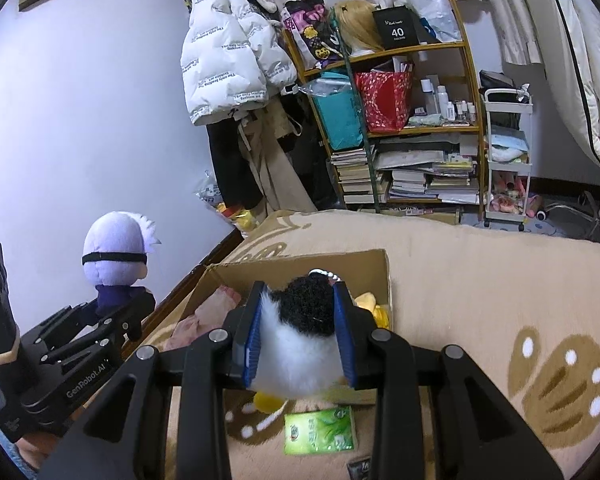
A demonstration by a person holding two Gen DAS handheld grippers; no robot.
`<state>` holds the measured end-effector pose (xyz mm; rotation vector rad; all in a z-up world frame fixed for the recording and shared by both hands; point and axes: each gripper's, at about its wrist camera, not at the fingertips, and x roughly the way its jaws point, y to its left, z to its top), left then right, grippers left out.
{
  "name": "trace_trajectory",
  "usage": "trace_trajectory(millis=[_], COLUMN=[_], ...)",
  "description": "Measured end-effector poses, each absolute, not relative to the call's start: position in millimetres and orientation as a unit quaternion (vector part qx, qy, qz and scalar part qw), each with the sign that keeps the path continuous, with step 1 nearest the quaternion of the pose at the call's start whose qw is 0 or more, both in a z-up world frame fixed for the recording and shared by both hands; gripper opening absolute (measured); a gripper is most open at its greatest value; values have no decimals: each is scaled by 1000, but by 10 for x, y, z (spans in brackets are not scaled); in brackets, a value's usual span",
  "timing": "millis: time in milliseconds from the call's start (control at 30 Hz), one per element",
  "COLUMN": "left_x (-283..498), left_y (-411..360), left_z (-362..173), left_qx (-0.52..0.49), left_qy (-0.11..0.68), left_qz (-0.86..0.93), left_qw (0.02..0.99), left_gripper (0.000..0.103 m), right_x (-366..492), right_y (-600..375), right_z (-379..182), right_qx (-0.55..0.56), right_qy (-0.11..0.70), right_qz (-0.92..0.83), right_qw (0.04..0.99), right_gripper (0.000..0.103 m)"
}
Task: Organize soft objects
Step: 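Lift doll and pom-pom toy and carry both over the box, then lower doll and pom-pom toy into the box and open both tools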
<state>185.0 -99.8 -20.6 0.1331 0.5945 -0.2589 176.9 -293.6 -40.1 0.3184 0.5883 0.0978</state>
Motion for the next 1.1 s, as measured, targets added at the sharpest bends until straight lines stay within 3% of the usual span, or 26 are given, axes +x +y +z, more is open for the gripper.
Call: trace_trajectory(millis=[667,900,1100], left_x=[2076,2061,2031], left_y=[-1307,-1388,-1399], left_z=[-543,-621,-628], left_qx=[76,91,95], left_qy=[334,338,336], left_qz=[-170,-173,-166], left_qw=[924,921,922], left_gripper=[43,55,56], right_x=[1978,2021,2055], right_y=[-3020,-3072,-3111], right_z=[-568,-632,-711], right_qx=[159,170,180], right_qy=[302,317,340], right_qz=[46,46,41], right_qw=[939,932,922], right_gripper=[34,35,37])
